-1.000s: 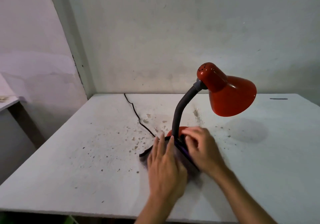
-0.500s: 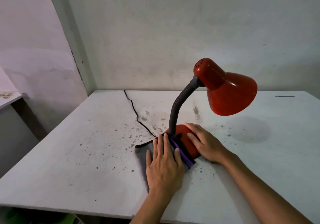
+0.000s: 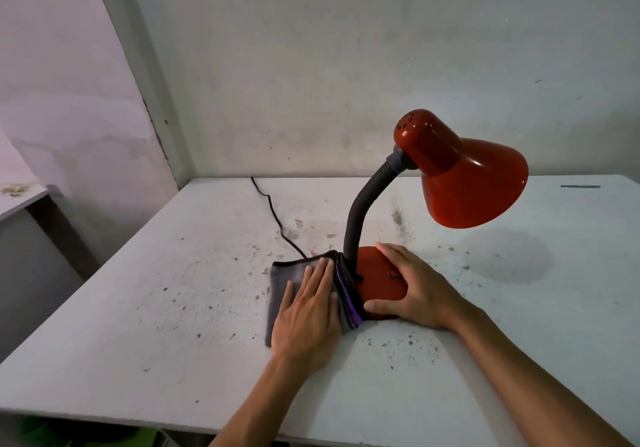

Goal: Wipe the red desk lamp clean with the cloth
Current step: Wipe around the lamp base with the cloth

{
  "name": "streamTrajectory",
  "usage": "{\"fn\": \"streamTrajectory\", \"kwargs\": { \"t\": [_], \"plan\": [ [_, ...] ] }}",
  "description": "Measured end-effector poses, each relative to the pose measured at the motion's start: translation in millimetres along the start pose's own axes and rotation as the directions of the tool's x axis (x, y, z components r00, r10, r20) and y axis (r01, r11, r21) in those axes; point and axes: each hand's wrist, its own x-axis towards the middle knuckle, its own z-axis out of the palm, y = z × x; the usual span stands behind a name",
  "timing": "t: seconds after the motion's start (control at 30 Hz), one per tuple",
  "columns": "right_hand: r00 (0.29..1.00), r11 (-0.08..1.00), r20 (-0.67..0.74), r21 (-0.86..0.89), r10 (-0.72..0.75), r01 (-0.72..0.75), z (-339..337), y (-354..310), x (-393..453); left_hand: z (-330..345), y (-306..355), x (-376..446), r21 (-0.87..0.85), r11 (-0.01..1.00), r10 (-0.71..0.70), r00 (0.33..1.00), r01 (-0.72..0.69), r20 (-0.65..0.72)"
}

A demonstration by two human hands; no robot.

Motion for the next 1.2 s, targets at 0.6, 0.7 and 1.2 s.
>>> {"fn": "streamTrajectory", "kwargs": {
  "t": [0.6,0.7,1.2],
  "plan": [
    [1.000,0.999,-0.021,-0.040,-0.011,0.010,2,-5,1,1,-15,20,-0.050,0.994,0.095,0.995,-0.093,0.032],
    [0.999,0.999,-0.037,-0.031,-0.025,0.024,2,-5,1,-1,-1,26,-0.123,0.992,-0.003,1.000,0.000,-0.025],
    [1.000,0.998,-0.019,-0.063,0.017,-0.018,3,-2,2,-35,-23,74,-0.376,0.925,0.089,0.991,-0.044,0.102]
  ]
}}
